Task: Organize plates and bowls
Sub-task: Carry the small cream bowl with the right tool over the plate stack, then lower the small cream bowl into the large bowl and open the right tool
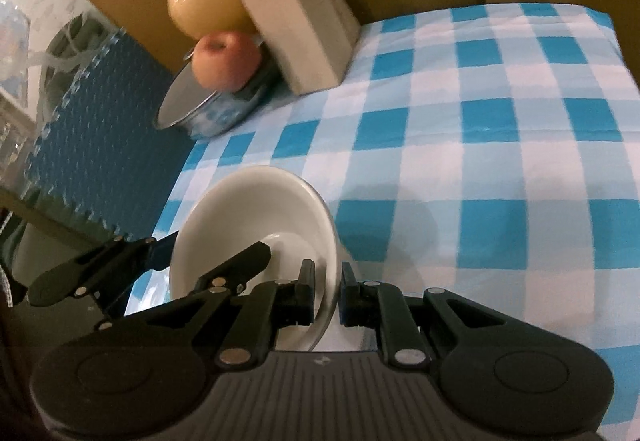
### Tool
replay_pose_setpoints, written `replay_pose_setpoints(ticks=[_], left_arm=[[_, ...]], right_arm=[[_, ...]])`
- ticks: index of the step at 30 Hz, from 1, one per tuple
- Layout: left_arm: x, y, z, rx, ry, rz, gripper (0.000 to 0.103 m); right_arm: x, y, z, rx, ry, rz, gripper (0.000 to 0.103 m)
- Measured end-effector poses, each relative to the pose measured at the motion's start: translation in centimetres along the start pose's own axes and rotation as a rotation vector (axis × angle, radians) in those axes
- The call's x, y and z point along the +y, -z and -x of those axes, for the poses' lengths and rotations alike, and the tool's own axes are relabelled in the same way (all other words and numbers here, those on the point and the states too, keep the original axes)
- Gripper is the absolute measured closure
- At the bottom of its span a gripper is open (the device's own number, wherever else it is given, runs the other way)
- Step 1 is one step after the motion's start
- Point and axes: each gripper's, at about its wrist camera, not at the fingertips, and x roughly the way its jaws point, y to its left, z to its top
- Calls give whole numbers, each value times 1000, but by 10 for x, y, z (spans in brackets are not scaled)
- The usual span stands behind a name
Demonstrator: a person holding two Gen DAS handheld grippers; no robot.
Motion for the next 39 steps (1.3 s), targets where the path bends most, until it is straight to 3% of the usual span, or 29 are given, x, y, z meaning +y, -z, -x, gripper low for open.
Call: replay_pose_setpoints(ticks=[18, 23, 30, 34, 39], left_arm=[[30, 30, 3, 121, 26, 73, 43], [38, 27, 8, 94, 8, 116, 36], [44, 22, 23, 26, -18, 159, 33], [48, 22, 36, -28, -64, 186, 23], [51, 32, 44, -37, -84, 219, 21]], right_arm=[[20, 16, -27, 158, -44, 10, 92], [24, 13, -13, 87, -25, 46, 77], [22, 10, 8, 6, -16, 43, 75], [29, 19, 21, -63, 24, 87, 75], [38, 32, 33, -102, 39, 128, 72]])
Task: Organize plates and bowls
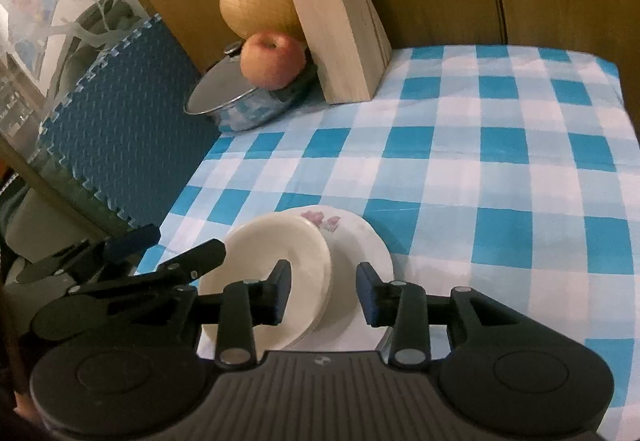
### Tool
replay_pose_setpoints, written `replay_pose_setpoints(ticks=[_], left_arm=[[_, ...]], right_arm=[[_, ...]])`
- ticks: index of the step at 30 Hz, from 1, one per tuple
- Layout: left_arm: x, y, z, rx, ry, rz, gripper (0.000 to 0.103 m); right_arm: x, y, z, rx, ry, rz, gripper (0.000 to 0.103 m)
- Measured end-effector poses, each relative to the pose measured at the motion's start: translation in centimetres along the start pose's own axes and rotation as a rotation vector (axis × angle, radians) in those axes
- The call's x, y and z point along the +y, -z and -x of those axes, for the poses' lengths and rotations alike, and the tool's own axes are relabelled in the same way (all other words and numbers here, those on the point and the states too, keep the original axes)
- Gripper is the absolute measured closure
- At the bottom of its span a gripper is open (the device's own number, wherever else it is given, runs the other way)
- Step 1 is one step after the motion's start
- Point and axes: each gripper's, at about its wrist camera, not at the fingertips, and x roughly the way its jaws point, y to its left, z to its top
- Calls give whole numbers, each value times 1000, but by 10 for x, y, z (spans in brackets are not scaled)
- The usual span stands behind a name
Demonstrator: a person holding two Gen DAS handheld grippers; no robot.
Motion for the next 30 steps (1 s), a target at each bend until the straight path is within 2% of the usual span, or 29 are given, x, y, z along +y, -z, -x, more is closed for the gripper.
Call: replay_pose_setpoints(ticks=[5, 9, 12, 14, 30], left_arm=[[3, 11, 7, 8, 1, 41, 18], [4, 18, 17, -2, 16, 89, 17], [3, 22, 20, -3, 14, 103, 16], [4, 24, 22, -3, 8, 110, 16], [6, 27, 26, 1, 15, 171, 15]], right_arm=[[12, 12, 11, -56, 53, 49, 64], [24, 21, 19, -130, 169, 136, 59], [29, 26, 23, -175, 221, 186, 53], [31, 29, 23, -183, 229, 200, 48], [36, 37, 24, -188, 234, 207, 46]])
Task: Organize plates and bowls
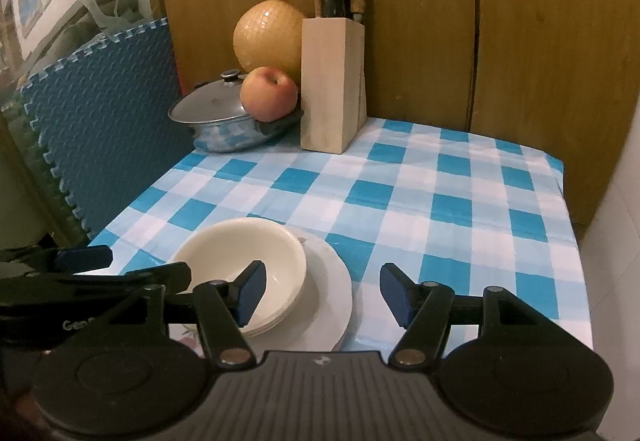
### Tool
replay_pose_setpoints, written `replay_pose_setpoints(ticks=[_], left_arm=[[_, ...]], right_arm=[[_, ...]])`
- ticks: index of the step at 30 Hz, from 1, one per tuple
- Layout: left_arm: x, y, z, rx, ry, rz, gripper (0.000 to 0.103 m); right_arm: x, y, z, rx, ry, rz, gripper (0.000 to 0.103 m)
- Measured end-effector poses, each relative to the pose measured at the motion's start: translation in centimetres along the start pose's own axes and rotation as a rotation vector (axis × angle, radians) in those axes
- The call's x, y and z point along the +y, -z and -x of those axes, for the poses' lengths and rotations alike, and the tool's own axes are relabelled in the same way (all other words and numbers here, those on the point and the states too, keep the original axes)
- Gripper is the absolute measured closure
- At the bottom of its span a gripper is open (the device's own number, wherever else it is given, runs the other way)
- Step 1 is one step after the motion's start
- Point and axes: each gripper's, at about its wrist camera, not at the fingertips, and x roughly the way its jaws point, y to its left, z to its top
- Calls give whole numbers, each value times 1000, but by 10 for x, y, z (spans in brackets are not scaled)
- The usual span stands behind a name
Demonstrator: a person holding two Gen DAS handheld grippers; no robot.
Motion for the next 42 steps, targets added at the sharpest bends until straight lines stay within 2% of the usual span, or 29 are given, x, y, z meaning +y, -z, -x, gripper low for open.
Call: replay_pose_setpoints(ticks=[42], left_arm=[[-3, 0, 6, -23, -47, -12, 11]], right_arm=[[-2, 1, 1, -10, -13, -27, 46]])
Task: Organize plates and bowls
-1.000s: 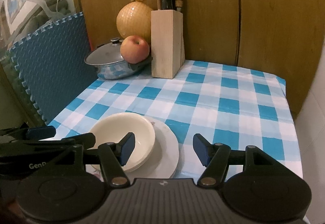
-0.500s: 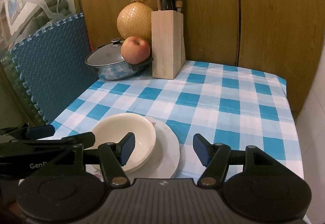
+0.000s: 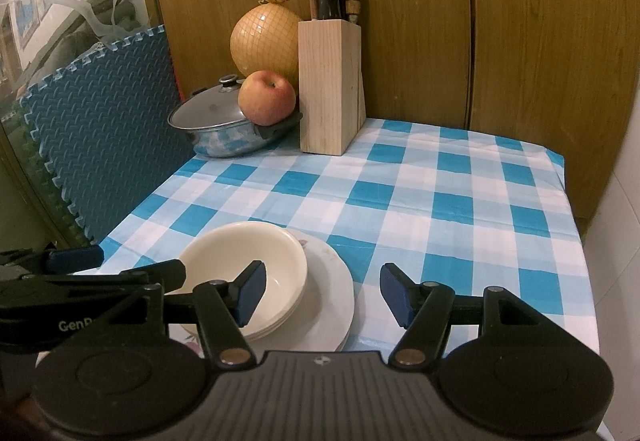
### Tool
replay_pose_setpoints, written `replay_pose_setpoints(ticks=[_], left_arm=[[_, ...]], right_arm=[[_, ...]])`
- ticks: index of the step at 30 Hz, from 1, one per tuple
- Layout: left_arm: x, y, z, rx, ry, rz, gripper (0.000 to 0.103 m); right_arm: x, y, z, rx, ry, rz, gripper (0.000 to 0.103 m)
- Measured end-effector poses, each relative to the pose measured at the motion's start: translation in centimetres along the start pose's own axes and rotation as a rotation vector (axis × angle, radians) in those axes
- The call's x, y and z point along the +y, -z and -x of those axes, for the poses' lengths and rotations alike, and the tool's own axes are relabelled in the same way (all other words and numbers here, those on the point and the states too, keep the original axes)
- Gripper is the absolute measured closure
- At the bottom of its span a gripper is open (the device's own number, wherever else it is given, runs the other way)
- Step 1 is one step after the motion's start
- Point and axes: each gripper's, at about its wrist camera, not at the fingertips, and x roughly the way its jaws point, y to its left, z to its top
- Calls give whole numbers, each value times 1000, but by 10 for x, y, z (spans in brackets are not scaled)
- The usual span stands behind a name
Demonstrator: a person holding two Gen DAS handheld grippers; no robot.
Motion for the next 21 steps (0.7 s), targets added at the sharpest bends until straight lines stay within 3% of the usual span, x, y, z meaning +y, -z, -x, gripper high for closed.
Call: replay_pose_setpoints(ticks=[13, 21], left_arm=[[-1, -1, 2, -40, -59, -9, 1], [-2, -1, 3, -53, -64, -18, 0]], right_arm=[[0, -3, 2, -18, -7, -2, 46], [-1, -2, 2, -22, -7, -3, 46]])
